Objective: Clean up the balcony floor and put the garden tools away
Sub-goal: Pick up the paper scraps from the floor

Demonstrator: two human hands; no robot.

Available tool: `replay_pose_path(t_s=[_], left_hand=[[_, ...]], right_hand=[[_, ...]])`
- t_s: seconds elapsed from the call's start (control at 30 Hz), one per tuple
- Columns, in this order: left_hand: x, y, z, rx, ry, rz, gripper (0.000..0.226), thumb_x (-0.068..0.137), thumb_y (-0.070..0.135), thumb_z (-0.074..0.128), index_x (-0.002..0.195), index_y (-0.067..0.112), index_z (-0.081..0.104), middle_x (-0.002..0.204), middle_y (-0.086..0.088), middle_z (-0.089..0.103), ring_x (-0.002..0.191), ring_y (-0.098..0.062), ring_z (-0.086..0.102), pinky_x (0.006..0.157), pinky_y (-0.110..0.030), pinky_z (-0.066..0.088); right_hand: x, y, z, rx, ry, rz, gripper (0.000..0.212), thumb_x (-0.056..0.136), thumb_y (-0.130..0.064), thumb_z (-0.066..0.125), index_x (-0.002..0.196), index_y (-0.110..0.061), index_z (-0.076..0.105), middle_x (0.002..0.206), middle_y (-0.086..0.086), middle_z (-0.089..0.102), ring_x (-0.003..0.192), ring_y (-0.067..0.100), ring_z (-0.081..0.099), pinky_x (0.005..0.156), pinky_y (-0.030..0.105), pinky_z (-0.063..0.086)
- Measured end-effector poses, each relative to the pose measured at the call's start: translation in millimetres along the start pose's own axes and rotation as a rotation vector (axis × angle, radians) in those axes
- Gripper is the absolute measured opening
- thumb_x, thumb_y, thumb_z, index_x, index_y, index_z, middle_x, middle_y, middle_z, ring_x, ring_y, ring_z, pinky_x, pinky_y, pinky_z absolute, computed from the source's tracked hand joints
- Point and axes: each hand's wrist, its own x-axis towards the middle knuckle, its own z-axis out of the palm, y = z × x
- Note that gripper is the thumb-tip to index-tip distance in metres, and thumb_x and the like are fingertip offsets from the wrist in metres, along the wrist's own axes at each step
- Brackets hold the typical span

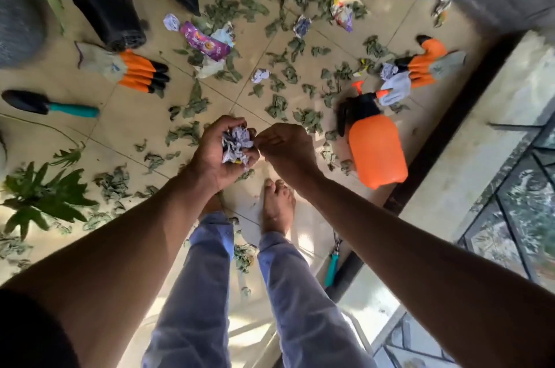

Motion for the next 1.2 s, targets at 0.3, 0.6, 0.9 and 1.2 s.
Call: replay_pose_path(t_s=[0.3,0.6,0.9,1.2], left_hand=[[-5,10,-23,0.209,0.128,-0.113,0.026,0.083,0.026,0.065,0.058,0.019,0.060,0.052,0.002,0.059,0.050,-0.016,0.058,0.057,-0.024,0.044],[-22,82,-18,0.352,0.187,-0.391,0.023,0.086,0.016,0.066,0.065,0.013,0.059,0.062,-0.003,0.061,0.060,-0.015,0.069,0.039,-0.013,0.042],[6,122,-17,0.453,0.102,-0.342,0.022,0.080,0.017,0.073,0.076,0.014,0.052,0.068,-0.002,0.054,0.055,-0.011,0.051,0.032,-0.013,0.025],[95,114,-67,0.517,0.241,-0.230,0.028,0.090,0.026,0.069,0.072,0.014,0.052,0.061,-0.007,0.051,0.042,-0.011,0.042,0.033,-0.016,0.026]], right_hand=[[-36,-17,65,-0.346,0.126,-0.031,0.021,0.092,-0.023,0.055,0.093,-0.017,0.075,0.091,0.008,0.073,0.084,0.030,0.065,0.066,0.039,0.054],[-26,-41,47,0.003,0.187,0.038,0.016,0.092,-0.013,0.067,0.093,-0.023,0.079,0.090,-0.004,0.079,0.081,0.012,0.074,0.078,0.037,0.061],[41,-30,14,-0.214,0.225,0.048,0.020,0.092,-0.021,0.059,0.102,-0.029,0.075,0.103,-0.007,0.077,0.087,0.014,0.068,0.073,0.026,0.052],[197,20,61,-0.582,0.124,-0.156,0.024,0.096,-0.027,0.054,0.115,-0.032,0.068,0.117,-0.002,0.070,0.102,0.022,0.067,0.080,0.032,0.056]])
